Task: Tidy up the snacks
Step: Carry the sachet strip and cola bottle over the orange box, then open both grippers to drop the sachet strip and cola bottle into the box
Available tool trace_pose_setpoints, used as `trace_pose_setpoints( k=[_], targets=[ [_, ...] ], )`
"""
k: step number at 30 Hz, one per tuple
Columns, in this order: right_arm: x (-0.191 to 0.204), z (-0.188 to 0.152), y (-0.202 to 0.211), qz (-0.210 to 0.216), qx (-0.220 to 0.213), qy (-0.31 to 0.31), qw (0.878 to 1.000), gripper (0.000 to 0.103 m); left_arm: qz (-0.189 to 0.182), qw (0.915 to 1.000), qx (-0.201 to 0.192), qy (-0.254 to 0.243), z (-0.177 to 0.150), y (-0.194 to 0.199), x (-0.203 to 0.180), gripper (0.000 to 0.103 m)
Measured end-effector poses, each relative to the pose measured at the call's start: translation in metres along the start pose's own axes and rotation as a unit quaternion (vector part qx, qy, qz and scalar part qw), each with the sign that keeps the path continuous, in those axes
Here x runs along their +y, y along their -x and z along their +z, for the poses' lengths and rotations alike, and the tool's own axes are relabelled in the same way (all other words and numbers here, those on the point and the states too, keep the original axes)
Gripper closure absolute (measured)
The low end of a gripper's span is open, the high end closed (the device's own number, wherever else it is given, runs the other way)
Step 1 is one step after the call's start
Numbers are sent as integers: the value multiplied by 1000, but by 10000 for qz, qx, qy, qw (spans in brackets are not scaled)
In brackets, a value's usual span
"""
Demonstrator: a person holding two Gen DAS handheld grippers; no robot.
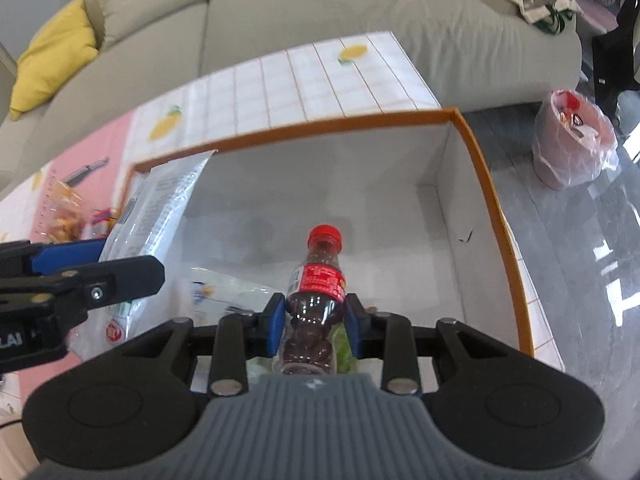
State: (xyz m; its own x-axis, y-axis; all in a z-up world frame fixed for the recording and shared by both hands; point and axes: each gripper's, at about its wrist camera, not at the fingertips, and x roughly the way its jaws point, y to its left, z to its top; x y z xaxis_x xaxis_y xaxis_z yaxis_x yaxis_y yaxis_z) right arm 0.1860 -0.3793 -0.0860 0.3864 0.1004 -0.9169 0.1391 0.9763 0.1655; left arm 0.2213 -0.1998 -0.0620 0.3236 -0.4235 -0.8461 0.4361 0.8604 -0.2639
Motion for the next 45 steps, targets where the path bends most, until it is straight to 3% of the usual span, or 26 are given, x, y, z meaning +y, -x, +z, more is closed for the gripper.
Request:
trace_pose_setpoints(
  k=[11, 16, 24, 32, 34, 36, 45],
  targets=[
    [-10, 9, -47, -100, 449, 81, 9989, 73, 250, 9970, 492, -551, 13, -47, -9, 45],
    [-10, 9, -61, -104, 608, 152, 9980, 73, 372, 9930, 882, -686, 13, -64, -9, 44],
    [-7, 8, -72, -119, 740, 227, 9969, 73, 632, 9881, 1168, -772, 8, -74, -10, 42],
    [-2, 16, -69, -352, 703, 410, 9961, 71, 788, 9873, 1149, -764, 12, -60, -13, 33],
    [1, 18, -64, -387, 678, 458, 9959, 65, 813, 9873, 1128, -764, 13, -53, -14, 33],
    [3, 19, -59, -489, 684, 480, 9953, 53, 750, 9881, 1107, -756, 13, -44, -14, 29],
    [13, 12, -19, -856, 436, 548, 9939, 44, 653, 9923, 516, -913, 13, 15, -23, 29]
  ],
)
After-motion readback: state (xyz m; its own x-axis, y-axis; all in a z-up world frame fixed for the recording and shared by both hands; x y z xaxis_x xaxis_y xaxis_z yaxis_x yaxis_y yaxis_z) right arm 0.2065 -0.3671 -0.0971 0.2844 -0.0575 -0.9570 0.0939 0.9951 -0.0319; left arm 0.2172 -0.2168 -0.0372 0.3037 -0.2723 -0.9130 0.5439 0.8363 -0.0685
